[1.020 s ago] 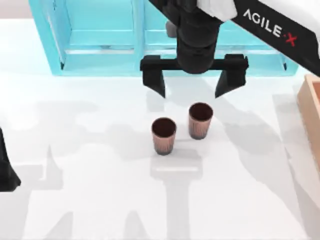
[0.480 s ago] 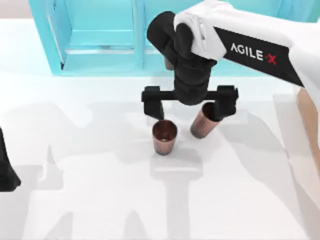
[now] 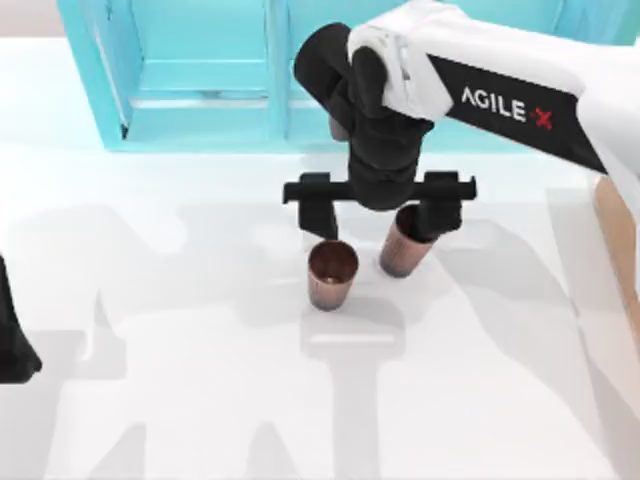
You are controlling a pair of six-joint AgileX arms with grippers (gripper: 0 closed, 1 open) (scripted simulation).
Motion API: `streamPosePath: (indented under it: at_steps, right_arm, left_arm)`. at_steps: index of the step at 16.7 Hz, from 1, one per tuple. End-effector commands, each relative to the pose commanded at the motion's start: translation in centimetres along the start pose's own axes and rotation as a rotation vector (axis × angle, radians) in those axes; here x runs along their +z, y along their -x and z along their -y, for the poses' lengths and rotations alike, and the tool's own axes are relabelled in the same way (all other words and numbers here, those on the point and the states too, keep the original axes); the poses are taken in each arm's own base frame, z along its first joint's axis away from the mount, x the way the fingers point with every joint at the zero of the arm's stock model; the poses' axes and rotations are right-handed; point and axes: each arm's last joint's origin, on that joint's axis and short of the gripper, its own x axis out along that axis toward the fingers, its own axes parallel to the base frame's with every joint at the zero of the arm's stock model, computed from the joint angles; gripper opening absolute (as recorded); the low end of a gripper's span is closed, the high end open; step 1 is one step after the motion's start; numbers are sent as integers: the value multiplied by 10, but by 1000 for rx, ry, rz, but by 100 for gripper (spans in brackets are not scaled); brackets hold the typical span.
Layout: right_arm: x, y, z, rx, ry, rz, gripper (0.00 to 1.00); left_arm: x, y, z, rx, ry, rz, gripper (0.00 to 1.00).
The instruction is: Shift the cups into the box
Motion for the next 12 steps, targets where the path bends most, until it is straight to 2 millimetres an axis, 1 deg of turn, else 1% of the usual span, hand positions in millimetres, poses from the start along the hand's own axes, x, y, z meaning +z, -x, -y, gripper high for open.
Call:
streamPosePath:
  at_steps: [8,9,12]
  right_arm:
    - [0,0,0,0,0,0,2]
    - [0,0,0,0,0,0,0]
    - [0,0,0,0,0,0,0]
  left_arm:
    - [0,0,0,0,0,0,100]
    - [0,0,0,0,0,0,100]
    - [0,0,0,0,0,0,100]
